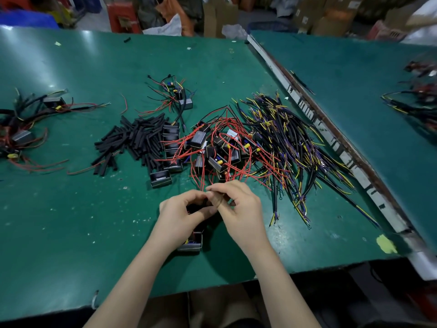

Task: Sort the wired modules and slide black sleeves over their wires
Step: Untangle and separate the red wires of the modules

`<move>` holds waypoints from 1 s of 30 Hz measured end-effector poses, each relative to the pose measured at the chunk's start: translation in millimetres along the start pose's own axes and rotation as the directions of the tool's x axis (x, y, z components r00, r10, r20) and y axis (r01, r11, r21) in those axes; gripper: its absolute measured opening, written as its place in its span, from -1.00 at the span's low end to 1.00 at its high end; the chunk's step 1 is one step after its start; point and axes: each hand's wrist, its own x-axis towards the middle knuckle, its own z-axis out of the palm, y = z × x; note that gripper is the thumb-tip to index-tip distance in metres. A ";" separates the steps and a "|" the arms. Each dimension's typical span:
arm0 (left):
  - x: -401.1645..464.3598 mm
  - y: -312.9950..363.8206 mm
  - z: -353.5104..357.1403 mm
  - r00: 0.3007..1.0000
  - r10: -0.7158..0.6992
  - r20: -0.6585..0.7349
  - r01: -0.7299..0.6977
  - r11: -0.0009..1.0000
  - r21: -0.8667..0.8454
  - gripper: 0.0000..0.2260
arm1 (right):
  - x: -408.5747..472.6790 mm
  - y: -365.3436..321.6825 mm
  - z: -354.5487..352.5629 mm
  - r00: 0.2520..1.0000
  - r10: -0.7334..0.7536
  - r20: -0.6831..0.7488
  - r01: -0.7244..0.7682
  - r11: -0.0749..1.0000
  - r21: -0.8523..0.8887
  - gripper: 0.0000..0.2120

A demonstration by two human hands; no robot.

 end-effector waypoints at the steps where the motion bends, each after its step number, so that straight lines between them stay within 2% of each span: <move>1: -1.4 0.3 -0.1 1.000 0.020 -0.001 -0.020 1.000 0.000 -0.87 | 0.5 -0.7 -0.3 1.000 -0.020 -0.003 0.020 1.000 -0.018 -0.93; 5: -6.2 0.8 0.2 0.992 0.120 -0.042 -0.121 0.993 -0.014 -0.89 | 2.3 -2.2 -0.3 0.999 -0.040 -0.023 0.040 0.999 -0.008 -0.94; 9: -5.9 -0.5 1.5 0.985 0.158 -0.075 -0.152 0.985 0.081 -0.83 | 3.3 -2.0 0.5 0.999 0.003 -0.054 -0.001 1.000 0.026 -0.95; 13: -5.3 2.3 1.8 0.982 0.181 -0.048 -0.166 0.960 0.225 -0.81 | 1.3 0.1 1.8 0.978 0.129 -0.164 -0.113 0.988 0.106 -0.95; 16: -0.5 4.4 0.3 0.991 0.131 0.017 -0.130 0.937 0.326 -0.86 | -1.0 0.7 -2.1 0.963 0.234 -0.129 -0.206 0.958 0.200 -0.85; 18: -0.8 8.1 -0.8 0.993 0.120 0.021 -0.121 0.949 0.291 -0.82 | 0.2 -0.4 -9.1 0.966 0.245 -0.086 -0.222 0.951 0.217 -0.83; 21: 0.3 17.7 2.5 0.986 0.164 -0.039 -0.152 0.966 0.211 -0.91 | 3.0 -1.8 -16.9 0.969 0.244 -0.035 -0.233 0.952 0.198 -0.86; 23: 0.5 20.6 6.2 0.985 0.161 -0.066 -0.145 0.968 0.205 -0.80 | 3.6 -2.8 -21.1 0.970 0.239 -0.047 -0.229 0.960 0.161 -0.85; 27: -1.4 15.2 9.3 0.985 0.115 -0.128 -0.096 0.985 0.143 -0.80 | 10.9 -6.1 -44.1 0.952 0.225 -0.207 -0.197 0.969 0.149 -0.84; 30: -2.9 15.9 8.9 0.980 0.140 -0.138 -0.124 0.985 0.119 -0.86 | 31.0 6.9 -79.0 0.877 0.274 -0.394 -0.212 0.958 0.195 -0.89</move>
